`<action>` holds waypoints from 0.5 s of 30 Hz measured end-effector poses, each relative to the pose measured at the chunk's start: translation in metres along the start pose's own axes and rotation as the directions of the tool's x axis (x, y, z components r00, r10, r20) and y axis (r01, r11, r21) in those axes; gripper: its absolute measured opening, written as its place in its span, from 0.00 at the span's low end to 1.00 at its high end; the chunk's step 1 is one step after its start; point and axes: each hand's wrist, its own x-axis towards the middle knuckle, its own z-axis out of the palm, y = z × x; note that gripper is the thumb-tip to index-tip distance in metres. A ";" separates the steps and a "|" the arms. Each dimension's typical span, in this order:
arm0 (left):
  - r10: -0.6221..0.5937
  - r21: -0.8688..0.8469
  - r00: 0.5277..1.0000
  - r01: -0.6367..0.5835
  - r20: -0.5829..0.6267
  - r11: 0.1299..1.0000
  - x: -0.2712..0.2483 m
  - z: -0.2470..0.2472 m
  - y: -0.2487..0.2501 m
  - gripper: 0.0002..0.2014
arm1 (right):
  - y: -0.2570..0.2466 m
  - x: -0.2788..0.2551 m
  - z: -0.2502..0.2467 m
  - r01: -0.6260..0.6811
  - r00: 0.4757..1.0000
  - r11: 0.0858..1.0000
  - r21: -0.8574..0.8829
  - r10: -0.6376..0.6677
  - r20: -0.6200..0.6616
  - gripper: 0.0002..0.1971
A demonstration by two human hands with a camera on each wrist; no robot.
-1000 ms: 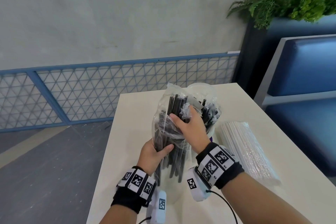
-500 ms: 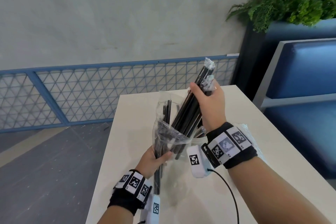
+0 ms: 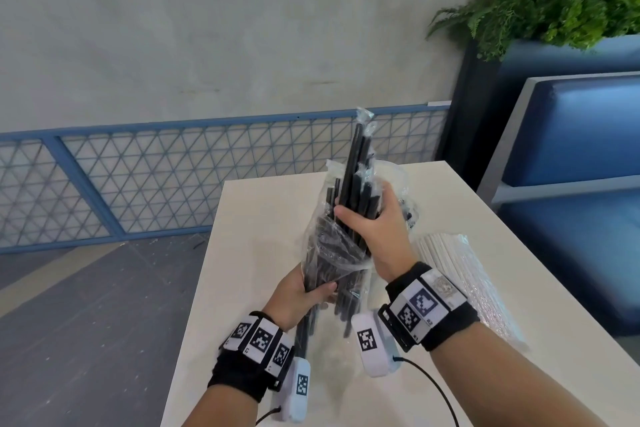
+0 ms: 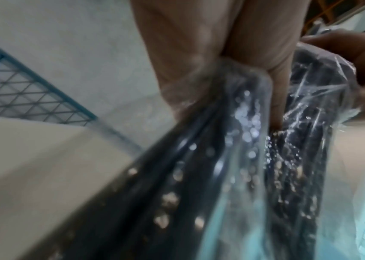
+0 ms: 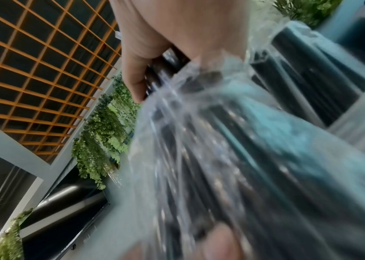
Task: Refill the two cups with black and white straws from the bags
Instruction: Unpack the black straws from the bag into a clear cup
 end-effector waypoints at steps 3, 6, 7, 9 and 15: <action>0.028 0.072 1.000 -0.029 0.014 0.997 0.002 -0.002 0.004 0.12 | 0.005 -0.007 0.001 -0.054 0.998 0.999 -0.002 0.054 0.040 0.16; 0.015 0.064 1.000 -0.016 0.012 0.998 0.001 -0.006 0.000 0.12 | -0.001 -0.005 -0.001 -0.010 1.000 1.000 0.013 0.010 -0.026 0.12; 0.003 0.062 1.000 -0.003 0.010 0.998 0.000 -0.008 -0.003 0.12 | -0.005 0.000 -0.003 0.014 0.997 1.000 0.022 -0.013 -0.071 0.12; -0.024 0.029 1.000 0.024 -0.010 0.999 -0.003 -0.013 -0.012 0.09 | -0.015 0.011 -0.007 0.040 0.989 0.996 0.082 -0.028 -0.144 0.08; -0.085 -0.086 0.991 0.076 -0.108 0.993 -0.008 -0.024 -0.026 0.25 | -0.048 0.038 -0.020 0.184 0.949 0.972 0.149 -0.136 -0.283 0.09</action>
